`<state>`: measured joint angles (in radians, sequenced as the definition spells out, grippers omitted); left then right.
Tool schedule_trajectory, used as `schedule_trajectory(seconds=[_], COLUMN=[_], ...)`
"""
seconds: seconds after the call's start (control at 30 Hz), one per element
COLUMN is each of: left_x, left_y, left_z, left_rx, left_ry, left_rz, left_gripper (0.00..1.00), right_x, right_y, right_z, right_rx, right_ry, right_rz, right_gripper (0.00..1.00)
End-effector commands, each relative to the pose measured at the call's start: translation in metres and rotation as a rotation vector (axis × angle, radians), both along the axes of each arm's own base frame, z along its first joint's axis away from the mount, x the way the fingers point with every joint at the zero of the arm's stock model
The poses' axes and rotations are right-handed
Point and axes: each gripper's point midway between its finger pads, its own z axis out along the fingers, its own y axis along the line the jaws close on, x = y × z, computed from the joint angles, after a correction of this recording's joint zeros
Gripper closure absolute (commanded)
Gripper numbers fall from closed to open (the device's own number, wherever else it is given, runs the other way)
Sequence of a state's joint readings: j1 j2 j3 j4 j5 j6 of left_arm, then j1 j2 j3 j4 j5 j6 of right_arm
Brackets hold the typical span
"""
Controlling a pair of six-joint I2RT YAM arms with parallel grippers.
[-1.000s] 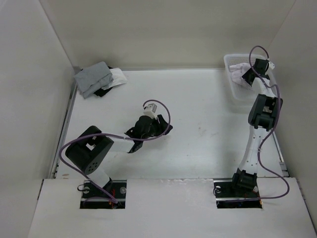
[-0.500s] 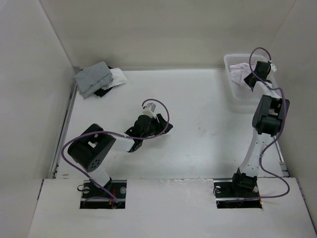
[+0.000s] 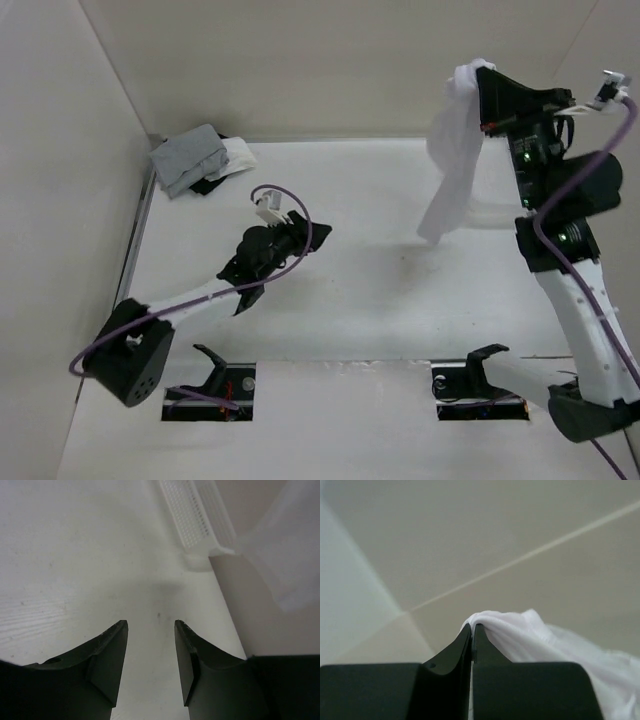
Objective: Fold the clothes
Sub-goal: Move the tank top to the center of the board, then flatten the tank top out
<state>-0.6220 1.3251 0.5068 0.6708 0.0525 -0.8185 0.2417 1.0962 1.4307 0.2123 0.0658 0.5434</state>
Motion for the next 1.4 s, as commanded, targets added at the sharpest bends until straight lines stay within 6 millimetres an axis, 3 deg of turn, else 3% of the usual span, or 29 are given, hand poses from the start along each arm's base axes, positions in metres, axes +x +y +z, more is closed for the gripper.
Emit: schedule_trajectory(seconds=[0.0,0.1,0.2,0.37,0.47,0.53,0.6,0.63,0.7,0.77,0.83,0.9,1.03,1.07,1.1,1.17,1.23,1.3,1.37], left_x=[0.005,0.000,-0.004,-0.010,-0.007,-0.005,-0.002,-0.001,-0.003,-0.007,-0.016,-0.025,-0.042,-0.044,-0.043,-0.037,-0.027,-0.009,0.014], left_y=[0.040,0.073,0.101,0.142,0.155,0.157,0.156,0.153,0.145,0.134,0.120,0.105,0.051,0.038,0.020,0.006,-0.002,0.004,0.015], left_z=[0.037,0.053,0.055,0.037,0.020,0.010,0.005,0.002,-0.005,-0.019,-0.038,-0.055,-0.088,-0.095,-0.103,-0.107,-0.110,-0.114,-0.115], left_rx=[-0.038,-0.053,-0.054,-0.029,0.009,0.026,0.039,0.053,0.081,0.121,0.187,0.240,0.331,0.346,0.343,0.316,0.297,0.279,0.266], left_ry=[-0.063,-0.085,-0.083,-0.037,0.002,0.027,0.046,0.056,0.069,0.097,0.135,0.168,0.221,0.232,0.247,0.250,0.251,0.269,0.270], left_rz=[0.126,0.197,0.271,0.387,0.427,0.435,0.435,0.423,0.393,0.359,0.307,0.247,0.069,0.031,-0.002,-0.016,-0.015,0.047,0.134], left_gripper=[0.59,0.59,0.59,0.59,0.59,0.61,0.61,0.62,0.62,0.62,0.62,0.63,0.61,0.60,0.60,0.61,0.67,0.79,0.90], right_x=[-0.078,-0.095,-0.079,-0.018,0.034,0.071,0.115,0.141,0.166,0.172,0.161,0.142,0.071,0.050,0.015,-0.021,-0.050,-0.078,-0.091], right_y=[0.039,0.066,0.096,0.155,0.192,0.209,0.207,0.196,0.175,0.156,0.138,0.129,0.122,0.120,0.120,0.119,0.114,0.111,0.107], right_z=[0.052,0.039,-0.014,-0.152,-0.231,-0.270,-0.301,-0.312,-0.319,-0.318,-0.317,-0.334,-0.404,-0.425,-0.452,-0.476,-0.492,-0.503,-0.510], right_rx=[-0.036,-0.032,-0.027,0.018,0.044,0.050,0.074,0.098,0.123,0.125,0.063,-0.006,-0.132,-0.159,-0.196,-0.225,-0.244,-0.268,-0.284], right_ry=[-0.140,-0.095,0.023,0.252,0.393,0.439,0.498,0.526,0.555,0.590,0.609,0.672,0.867,0.915,0.984,1.051,1.099,1.134,1.163], right_rz=[0.164,0.274,0.337,0.472,0.599,0.638,0.620,0.576,0.504,0.444,0.372,0.319,0.227,0.219,0.226,0.236,0.230,0.226,0.220], right_gripper=[0.98,0.97,0.97,0.95,0.94,0.92,0.83,0.73,0.62,0.56,0.52,0.57,0.90,0.94,0.96,0.92,0.81,0.67,0.60])
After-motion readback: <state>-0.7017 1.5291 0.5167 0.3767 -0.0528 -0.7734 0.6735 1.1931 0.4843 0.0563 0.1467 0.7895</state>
